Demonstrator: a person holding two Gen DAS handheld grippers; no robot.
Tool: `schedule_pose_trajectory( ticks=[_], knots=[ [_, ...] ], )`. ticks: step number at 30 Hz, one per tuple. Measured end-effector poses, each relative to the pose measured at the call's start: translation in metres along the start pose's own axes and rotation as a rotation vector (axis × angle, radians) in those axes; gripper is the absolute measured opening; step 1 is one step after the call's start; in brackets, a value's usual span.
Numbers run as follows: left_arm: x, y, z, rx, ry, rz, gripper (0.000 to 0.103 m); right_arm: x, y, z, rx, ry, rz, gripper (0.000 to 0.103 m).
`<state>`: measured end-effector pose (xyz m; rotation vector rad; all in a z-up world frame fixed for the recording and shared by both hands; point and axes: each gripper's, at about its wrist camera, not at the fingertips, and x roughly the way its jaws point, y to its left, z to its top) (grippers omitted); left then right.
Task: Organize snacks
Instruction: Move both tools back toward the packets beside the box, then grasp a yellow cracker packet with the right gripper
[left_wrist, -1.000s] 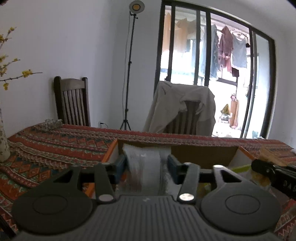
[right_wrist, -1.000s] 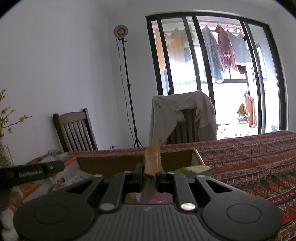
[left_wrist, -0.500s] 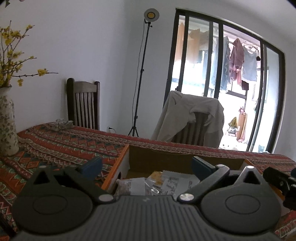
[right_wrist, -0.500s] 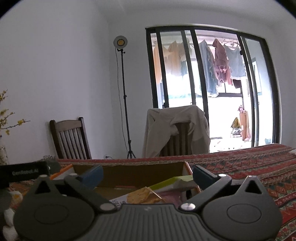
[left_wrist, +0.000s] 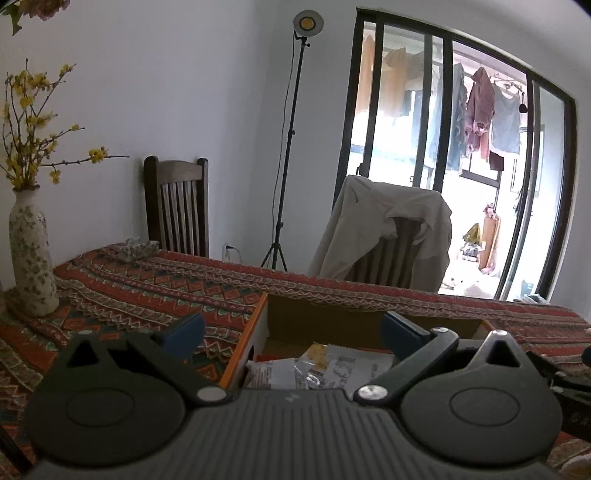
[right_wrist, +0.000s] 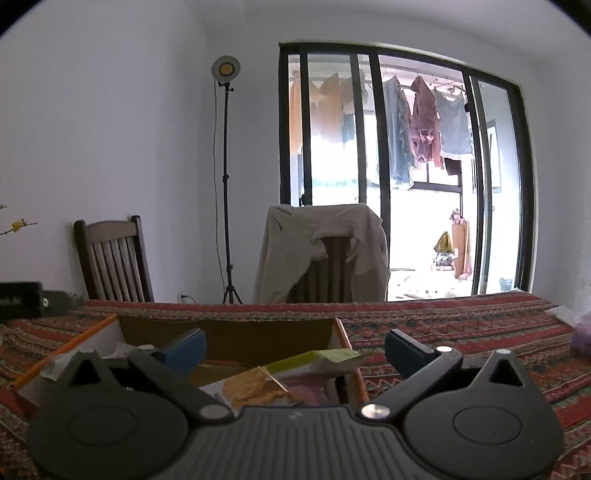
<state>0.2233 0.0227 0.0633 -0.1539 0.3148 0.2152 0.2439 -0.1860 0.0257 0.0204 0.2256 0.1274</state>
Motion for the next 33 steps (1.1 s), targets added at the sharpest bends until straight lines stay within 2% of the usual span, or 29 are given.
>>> schedule_pose_trajectory(
  ticks=[5,12,15,20,27,33],
  knots=[
    [-0.024,0.005,0.007,0.006,0.031,-0.025,0.103,-0.023,0.004,0.015,-0.072,0.056,-0.057,0.103],
    [-0.044,0.021,-0.018,0.070,0.137,-0.050,0.103,-0.049,-0.012,-0.003,-0.101,0.138,0.033,0.103],
    [-0.053,0.031,-0.035,0.090,0.177,-0.052,0.103,-0.055,-0.023,-0.018,-0.086,0.211,0.075,0.103],
    [-0.060,0.047,-0.063,0.094,0.233,-0.062,0.103,-0.057,-0.037,-0.047,-0.085,0.339,0.098,0.103],
    [-0.050,0.048,-0.097,0.101,0.251,-0.090,0.103,-0.056,-0.028,-0.064,-0.108,0.399,0.109,0.103],
    [-0.052,0.051,-0.097,0.086,0.230,-0.097,0.103,-0.036,-0.014,-0.069,-0.141,0.439,0.083,0.103]
  ],
)
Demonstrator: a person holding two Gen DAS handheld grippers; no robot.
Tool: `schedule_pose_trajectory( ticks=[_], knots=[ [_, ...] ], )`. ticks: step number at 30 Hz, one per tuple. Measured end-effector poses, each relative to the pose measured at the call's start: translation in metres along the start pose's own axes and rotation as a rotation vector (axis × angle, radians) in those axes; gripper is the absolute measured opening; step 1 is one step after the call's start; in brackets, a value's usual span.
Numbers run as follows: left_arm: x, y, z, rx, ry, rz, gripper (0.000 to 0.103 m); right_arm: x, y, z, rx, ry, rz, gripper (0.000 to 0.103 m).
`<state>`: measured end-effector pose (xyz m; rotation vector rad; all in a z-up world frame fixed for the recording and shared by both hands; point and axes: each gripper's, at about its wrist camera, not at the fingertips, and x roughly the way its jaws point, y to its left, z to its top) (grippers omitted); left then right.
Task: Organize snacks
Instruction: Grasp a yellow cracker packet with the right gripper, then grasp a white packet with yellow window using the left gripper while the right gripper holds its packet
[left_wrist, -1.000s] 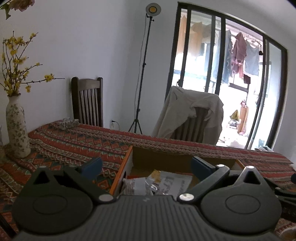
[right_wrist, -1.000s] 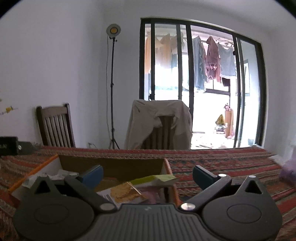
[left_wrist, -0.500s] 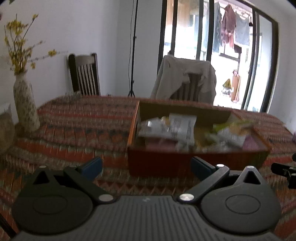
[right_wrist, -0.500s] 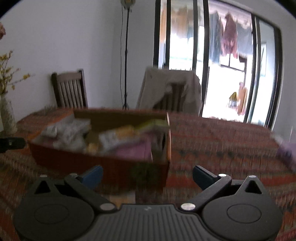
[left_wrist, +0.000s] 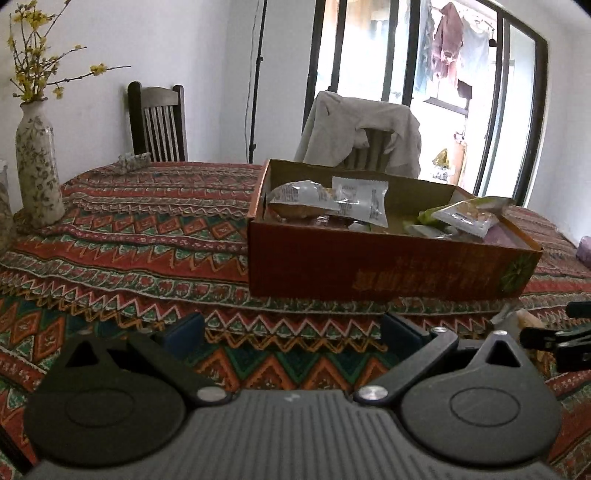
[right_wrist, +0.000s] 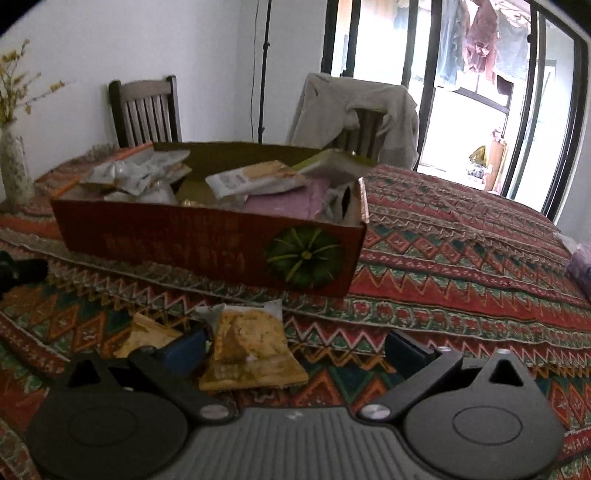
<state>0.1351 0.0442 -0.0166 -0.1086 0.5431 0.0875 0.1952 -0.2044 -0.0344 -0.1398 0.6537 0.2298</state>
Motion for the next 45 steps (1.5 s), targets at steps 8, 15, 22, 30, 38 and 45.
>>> schedule_pose_trajectory(
  ticks=[8,15,22,30,38,45],
  knots=[
    [0.000,0.004,0.001,-0.026,-0.003,-0.021,0.103,0.021,0.001,0.004,0.025,0.027,0.041,0.078],
    [0.001,0.005,0.000,-0.032,0.003,-0.026,0.103,0.015,0.005,0.001,0.025,-0.001,0.103,0.042],
    [0.002,0.006,0.000,-0.039,0.007,-0.027,0.103,-0.017,-0.008,-0.003,0.076,-0.107,0.087,0.040],
    [0.005,0.005,0.000,-0.034,0.030,-0.017,0.103,-0.040,-0.038,-0.025,0.144,-0.147,0.011,0.040],
    [-0.004,-0.029,0.005,-0.009,0.100,-0.050,0.103,-0.038,-0.059,-0.038,0.197,-0.166,-0.019,0.041],
    [-0.009,-0.092,-0.001,0.056,0.148,-0.095,0.103,-0.040,-0.063,-0.044,0.227,-0.179,0.007,0.041]
  ],
)
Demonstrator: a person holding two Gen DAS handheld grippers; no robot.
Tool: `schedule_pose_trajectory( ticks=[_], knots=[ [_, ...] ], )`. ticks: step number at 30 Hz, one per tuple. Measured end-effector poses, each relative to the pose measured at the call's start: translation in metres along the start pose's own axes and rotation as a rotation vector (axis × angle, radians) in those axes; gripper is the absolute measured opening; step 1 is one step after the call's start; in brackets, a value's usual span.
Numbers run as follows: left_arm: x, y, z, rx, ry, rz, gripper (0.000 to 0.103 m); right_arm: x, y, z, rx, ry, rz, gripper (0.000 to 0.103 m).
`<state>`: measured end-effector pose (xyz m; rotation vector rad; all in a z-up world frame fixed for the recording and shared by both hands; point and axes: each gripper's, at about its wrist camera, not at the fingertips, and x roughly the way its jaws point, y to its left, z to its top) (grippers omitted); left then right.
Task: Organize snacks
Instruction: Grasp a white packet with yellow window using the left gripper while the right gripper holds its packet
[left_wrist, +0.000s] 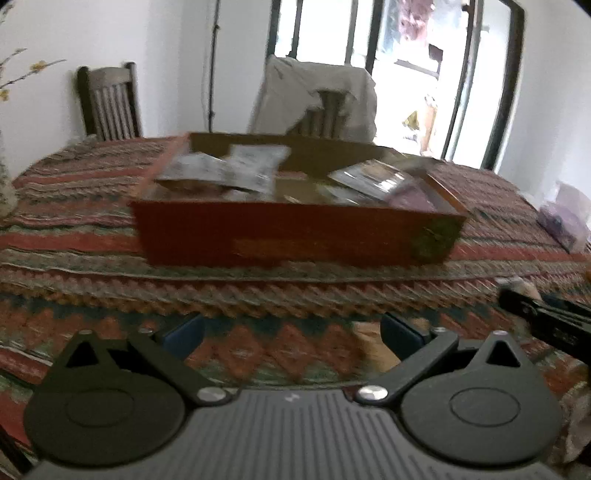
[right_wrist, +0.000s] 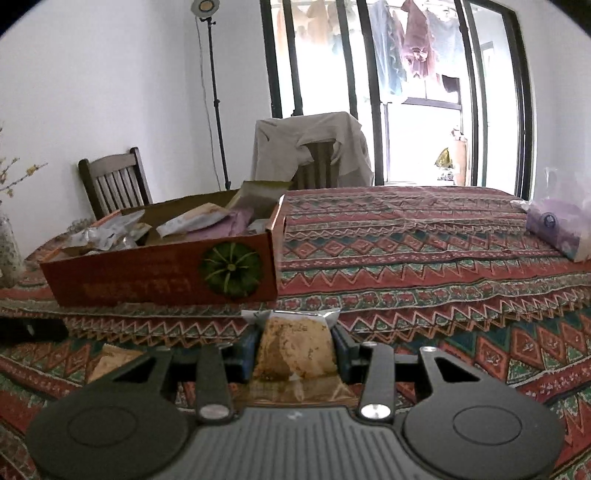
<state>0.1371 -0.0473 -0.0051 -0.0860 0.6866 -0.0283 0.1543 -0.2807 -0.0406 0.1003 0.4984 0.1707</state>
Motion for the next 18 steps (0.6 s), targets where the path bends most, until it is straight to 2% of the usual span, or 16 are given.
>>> schedule_pose_trajectory(
  ticks=[6,13,18],
  knots=[
    [0.013,-0.039,-0.010,-0.006,0.067,-0.003,0.103,0.003,-0.013,0.000,0.076,0.020,-0.004,0.041],
    [0.026,-0.060,-0.025,0.031,0.133,0.063,0.103,0.004,-0.015,-0.001,0.094,0.020,-0.006,0.041],
    [0.025,-0.066,-0.029,0.050,0.121,0.095,0.103,0.002,-0.015,-0.001,0.091,0.011,-0.002,0.041]
  ],
)
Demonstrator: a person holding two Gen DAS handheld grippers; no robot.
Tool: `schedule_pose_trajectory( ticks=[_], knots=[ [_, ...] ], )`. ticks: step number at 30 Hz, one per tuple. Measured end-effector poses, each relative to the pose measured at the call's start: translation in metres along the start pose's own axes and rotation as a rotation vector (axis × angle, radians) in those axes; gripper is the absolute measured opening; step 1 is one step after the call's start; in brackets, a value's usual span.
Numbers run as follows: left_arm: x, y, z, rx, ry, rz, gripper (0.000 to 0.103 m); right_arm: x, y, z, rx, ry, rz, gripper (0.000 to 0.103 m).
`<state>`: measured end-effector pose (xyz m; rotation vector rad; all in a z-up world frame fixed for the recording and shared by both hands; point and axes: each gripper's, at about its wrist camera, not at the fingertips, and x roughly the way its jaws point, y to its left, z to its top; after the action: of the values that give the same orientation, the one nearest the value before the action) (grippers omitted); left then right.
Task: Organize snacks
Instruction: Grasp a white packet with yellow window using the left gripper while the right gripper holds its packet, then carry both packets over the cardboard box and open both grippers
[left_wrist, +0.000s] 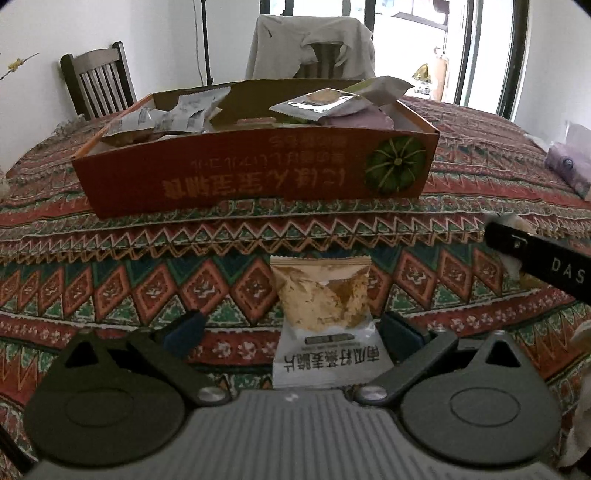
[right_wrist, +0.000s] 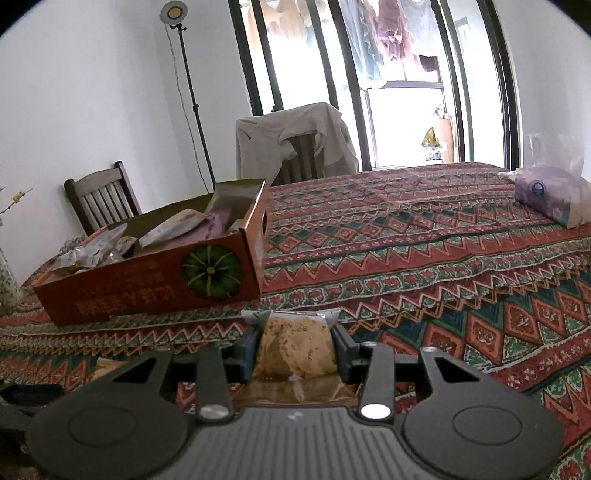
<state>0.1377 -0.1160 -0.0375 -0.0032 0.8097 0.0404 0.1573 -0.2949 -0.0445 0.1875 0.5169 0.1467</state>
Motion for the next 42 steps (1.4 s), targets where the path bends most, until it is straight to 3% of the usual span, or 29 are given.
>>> schedule_pose_trajectory(
  ticks=[12,14,16,18,21,32,42],
  knots=[
    [-0.005,0.001,-0.009,-0.025,-0.032,0.024,0.102,-0.003,0.003,0.000,-0.012,-0.011,0.002,0.041],
    [-0.008,0.001,-0.010,-0.022,-0.040,0.020,0.096,-0.003,0.004,0.000,-0.016,-0.014,0.002,0.041],
    [-0.012,0.001,-0.012,-0.011,-0.057,0.008,0.073,-0.003,0.005,0.000,-0.020,-0.017,0.003,0.041],
    [-0.017,0.000,-0.012,0.006,-0.072,-0.009,0.058,-0.004,0.005,0.000,-0.025,-0.020,0.004,0.041],
    [-0.018,0.003,-0.012,0.003,-0.076,-0.029,0.053,-0.005,0.006,-0.001,-0.033,-0.027,0.005,0.041],
    [-0.041,0.022,-0.002,-0.014,-0.175,-0.096,0.052,-0.015,0.019,0.000,-0.102,-0.079,-0.004,0.041],
    [-0.058,0.050,0.030,-0.034,-0.281,-0.115,0.052,-0.033,0.048,0.025,-0.156,-0.136,0.015,0.041]
  ],
)
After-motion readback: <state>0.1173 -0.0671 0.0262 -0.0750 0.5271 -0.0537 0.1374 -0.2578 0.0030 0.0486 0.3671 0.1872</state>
